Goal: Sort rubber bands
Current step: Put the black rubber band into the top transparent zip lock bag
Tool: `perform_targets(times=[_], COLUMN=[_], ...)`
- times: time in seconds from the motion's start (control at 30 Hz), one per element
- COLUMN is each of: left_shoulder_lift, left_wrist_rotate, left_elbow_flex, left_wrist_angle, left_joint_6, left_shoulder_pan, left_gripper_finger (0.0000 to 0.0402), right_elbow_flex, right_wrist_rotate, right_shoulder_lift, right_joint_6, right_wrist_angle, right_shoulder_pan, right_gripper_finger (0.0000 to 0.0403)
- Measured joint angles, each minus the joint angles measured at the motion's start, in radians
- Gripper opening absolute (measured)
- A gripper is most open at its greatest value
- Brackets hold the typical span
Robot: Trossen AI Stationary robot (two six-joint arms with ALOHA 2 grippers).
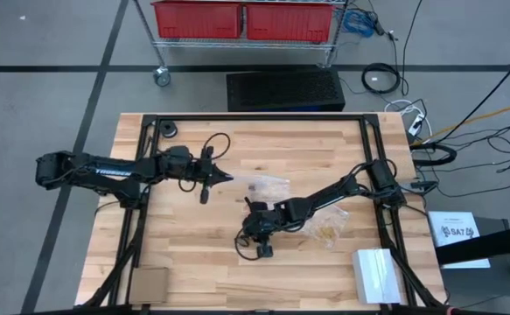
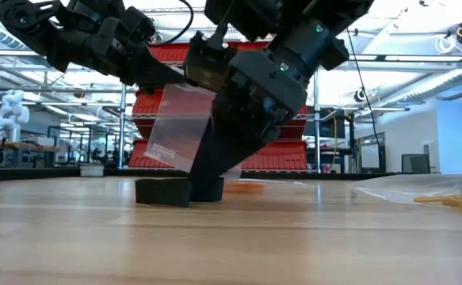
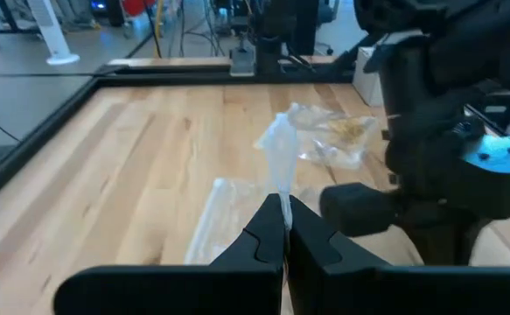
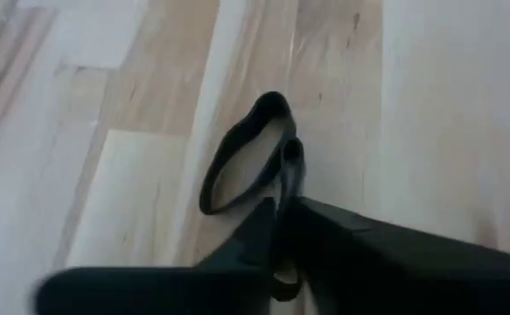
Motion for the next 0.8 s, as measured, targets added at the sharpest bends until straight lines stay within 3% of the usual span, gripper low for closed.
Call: perform_targets(times=[0.23, 0.33, 0.5, 0.67, 0.8], left_shoulder_lift=[0.000, 0.000, 0.000, 0.000, 0.000], left_wrist_rotate=[-0.028, -0.036, -0.036, -0.039, -0.039], left_elbow_flex=[0.000, 0.000, 0.000, 0.000, 0.000], left_wrist_angle=[-0.001, -0.002, -0.010, -0.021, -0.022], left_joint_6=[0.000, 0.000, 0.000, 0.001, 0.002], left_shoulder_pan=[-0.035, -0.040, -0.043, -0.043, -0.043], left_gripper_finger=[0.0002, 0.0002, 0.0002, 0.0002, 0.0002], right_elbow_flex=[0.131, 0.221, 0.407, 0.556, 0.596], right_wrist_rotate=[0.041, 0.148, 0.413, 0.553, 0.629], right_shoulder_lift=[-0.029, -0.047, -0.066, -0.066, -0.067], right_joint_6=[-0.040, -0.087, -0.153, -0.151, -0.126], right_wrist_angle=[-0.164, -0.291, -0.531, -0.742, -0.838], right_shoulder_pan=[0.005, 0.012, 0.007, -0.007, -0.027], right_gripper_finger=[0.0005, 0.0003, 0.0003, 0.0001, 0.0001])
